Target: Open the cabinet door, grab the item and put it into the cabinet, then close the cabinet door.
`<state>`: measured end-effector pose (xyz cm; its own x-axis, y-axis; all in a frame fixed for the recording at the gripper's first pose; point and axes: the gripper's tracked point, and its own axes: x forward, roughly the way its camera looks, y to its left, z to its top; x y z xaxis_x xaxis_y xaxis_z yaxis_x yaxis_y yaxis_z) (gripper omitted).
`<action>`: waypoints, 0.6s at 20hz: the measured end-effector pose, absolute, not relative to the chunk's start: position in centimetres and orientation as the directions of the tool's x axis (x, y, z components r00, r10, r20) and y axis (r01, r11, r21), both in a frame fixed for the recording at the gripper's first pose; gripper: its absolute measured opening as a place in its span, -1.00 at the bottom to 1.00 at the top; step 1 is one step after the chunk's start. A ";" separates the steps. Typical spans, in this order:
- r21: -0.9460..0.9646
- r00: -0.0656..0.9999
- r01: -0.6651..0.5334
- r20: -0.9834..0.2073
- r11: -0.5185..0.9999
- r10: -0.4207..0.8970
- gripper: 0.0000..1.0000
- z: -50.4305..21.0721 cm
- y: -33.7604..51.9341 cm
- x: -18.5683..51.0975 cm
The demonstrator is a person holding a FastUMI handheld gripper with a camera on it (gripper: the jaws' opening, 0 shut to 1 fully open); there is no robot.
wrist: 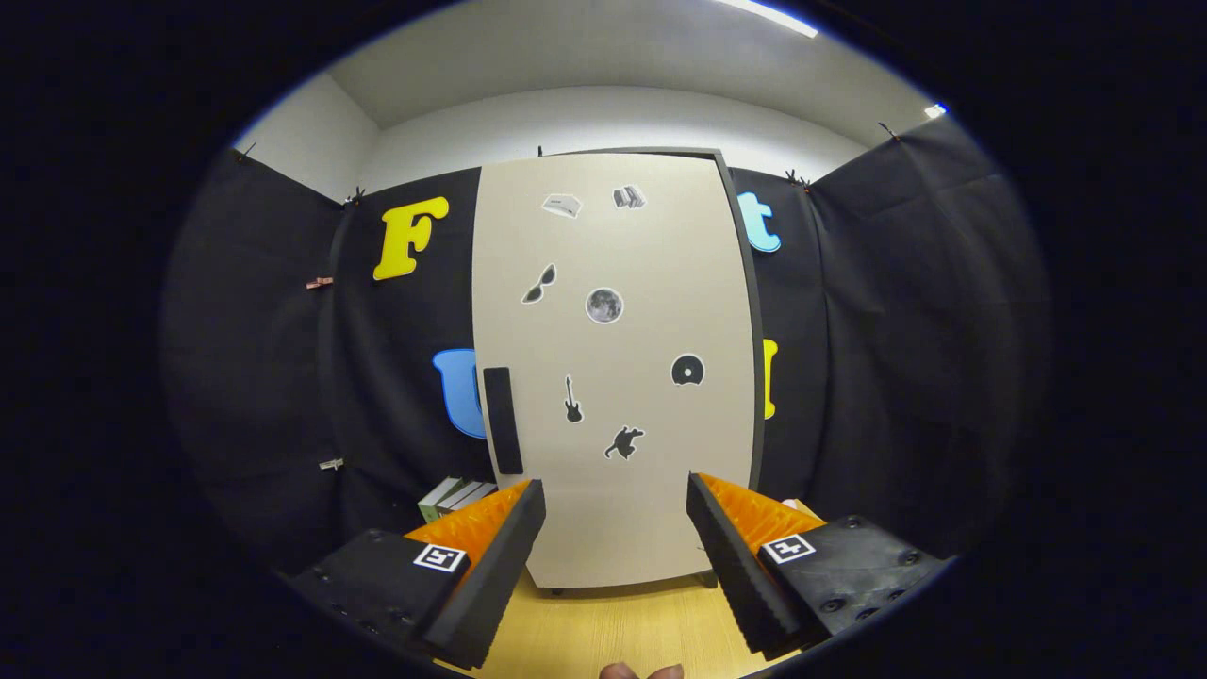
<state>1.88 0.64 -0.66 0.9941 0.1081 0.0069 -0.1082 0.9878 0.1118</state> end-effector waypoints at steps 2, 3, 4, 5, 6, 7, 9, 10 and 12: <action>0.110 0.994 -0.110 0.008 0.988 0.110 0.96 -0.6 0.7 1.9; 0.109 0.994 -0.111 0.008 0.988 0.111 0.96 -0.7 0.8 1.9; 0.110 0.994 -0.114 0.007 0.987 0.114 0.96 -0.7 1.0 1.9; 0.109 0.993 -0.115 0.006 0.987 0.115 0.96 -0.7 1.0 1.9; 0.107 0.993 -0.114 0.006 0.988 0.114 0.96 -0.7 1.0 1.9; 0.105 0.993 -0.114 0.006 0.988 0.114 0.96 -0.7 1.0 1.9; 0.105 0.993 -0.115 0.008 0.988 0.115 0.96 -0.6 1.0 2.0; 0.105 0.993 -0.114 0.009 0.988 0.114 0.96 -0.5 1.0 2.0; 0.107 0.993 -0.117 0.011 0.987 0.116 0.96 -0.5 1.1 2.1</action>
